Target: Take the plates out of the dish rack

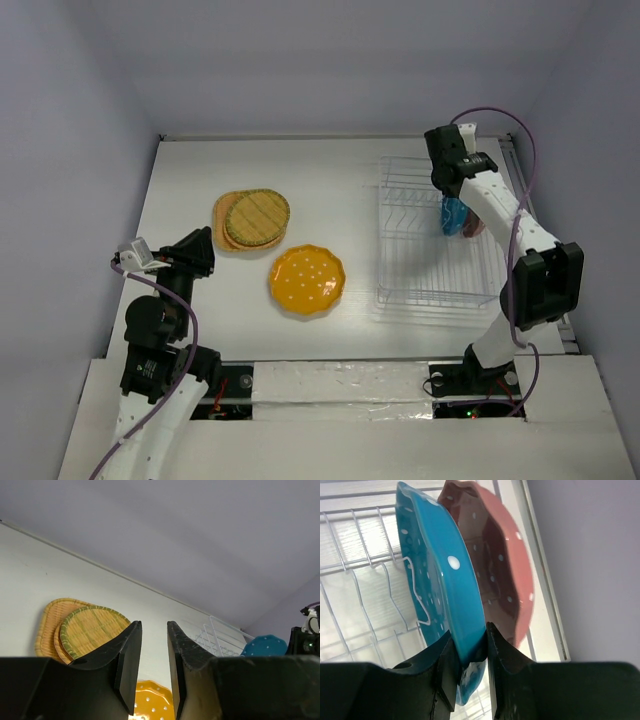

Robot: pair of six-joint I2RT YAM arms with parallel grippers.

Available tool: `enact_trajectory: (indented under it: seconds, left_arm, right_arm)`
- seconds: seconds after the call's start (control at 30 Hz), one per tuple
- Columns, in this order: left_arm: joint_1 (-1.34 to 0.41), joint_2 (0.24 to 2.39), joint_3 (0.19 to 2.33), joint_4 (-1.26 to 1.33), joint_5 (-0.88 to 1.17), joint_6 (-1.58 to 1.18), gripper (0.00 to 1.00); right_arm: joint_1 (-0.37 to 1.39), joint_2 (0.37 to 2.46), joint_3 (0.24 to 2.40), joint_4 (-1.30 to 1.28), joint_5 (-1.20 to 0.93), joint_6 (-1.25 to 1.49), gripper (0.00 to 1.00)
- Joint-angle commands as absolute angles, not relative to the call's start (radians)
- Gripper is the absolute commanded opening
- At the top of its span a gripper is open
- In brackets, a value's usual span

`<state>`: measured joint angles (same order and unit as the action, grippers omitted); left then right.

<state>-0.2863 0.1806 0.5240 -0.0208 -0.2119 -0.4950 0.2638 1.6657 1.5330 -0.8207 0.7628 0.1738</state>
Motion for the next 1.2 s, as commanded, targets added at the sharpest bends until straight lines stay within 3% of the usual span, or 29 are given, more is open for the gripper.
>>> enact_trajectory:
  seconds: [0.0,0.17,0.47,0.67,0.93,1.17]
  left_arm:
    - [-0.291,0.179,0.535,0.011,-0.207,-0.485,0.24]
    - [-0.291,0.183,0.535,0.009,-0.207,-0.486,0.24]
    - [-0.291,0.192,0.537,0.009,-0.207,-0.485,0.24]
    - [-0.291,0.201,0.535,0.008,-0.207,-0.486,0.25]
    - [-0.291,0.221,0.535,0.009,-0.207,-0.485,0.25]
    - [-0.291,0.227,0.535,0.008,-0.207,-0.486,0.25]
  right_arm:
    - [0.275,1.542,1.640,-0.796,0.893,0.161,0.00]
    - [0.284,1.450,1.655,-0.752,0.815,0.202,0.00]
    - [0.284,1.169,1.465,-0.585,0.534,0.305,0.00]
    - [0.293,1.031,1.281,-0.361,0.054,0.454,0.00]
    - [0.474,1.159,1.098,-0.025,-0.319,0.613,0.00]
    - [0.600,1.308,1.023,0.130,-0.368,0.687,0.00]
